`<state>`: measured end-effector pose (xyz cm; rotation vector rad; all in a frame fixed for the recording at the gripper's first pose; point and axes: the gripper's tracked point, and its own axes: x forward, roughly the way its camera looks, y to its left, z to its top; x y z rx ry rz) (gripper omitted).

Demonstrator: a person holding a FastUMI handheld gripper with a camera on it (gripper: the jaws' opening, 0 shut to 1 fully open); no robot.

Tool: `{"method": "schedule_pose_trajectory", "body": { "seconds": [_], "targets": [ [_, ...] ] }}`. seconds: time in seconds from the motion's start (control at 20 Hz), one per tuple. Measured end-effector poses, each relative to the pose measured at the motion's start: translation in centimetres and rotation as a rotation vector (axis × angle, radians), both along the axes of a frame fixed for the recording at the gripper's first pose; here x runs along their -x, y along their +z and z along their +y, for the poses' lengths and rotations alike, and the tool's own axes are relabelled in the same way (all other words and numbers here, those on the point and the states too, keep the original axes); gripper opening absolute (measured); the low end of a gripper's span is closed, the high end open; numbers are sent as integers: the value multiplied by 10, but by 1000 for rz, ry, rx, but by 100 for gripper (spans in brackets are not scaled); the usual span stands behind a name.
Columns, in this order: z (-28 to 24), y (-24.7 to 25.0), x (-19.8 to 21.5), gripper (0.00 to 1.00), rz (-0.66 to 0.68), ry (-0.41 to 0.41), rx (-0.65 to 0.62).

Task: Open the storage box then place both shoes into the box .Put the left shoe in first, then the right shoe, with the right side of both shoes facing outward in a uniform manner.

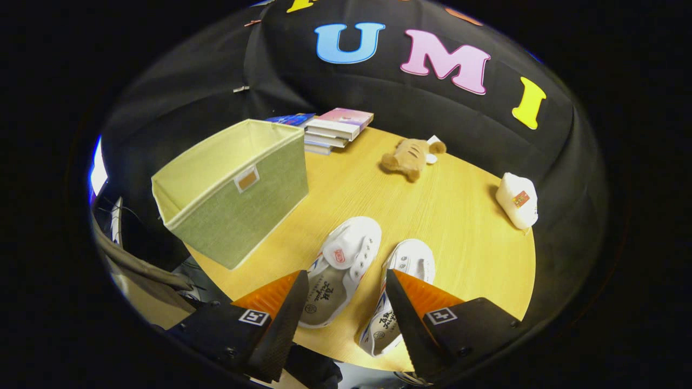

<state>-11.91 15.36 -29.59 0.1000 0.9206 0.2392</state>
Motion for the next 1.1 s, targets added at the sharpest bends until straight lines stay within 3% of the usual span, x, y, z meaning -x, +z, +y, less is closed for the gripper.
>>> {"method": "schedule_pose_trajectory", "body": {
  "seconds": [0.1,0.35,0.65,0.75,0.9,1.1],
  "targets": [
    [1,-21,1,81,26,9,10],
    [-5,-71,-8,78,73,2,64],
    [-5,-101,-46,60,52,-182,30],
    [-1,-105,-41,47,105,-230,-15],
    [-10,-113,-43,13,136,-288,-34],
    [-9,-101,-43,8,154,-335,-92]
  ]
}}
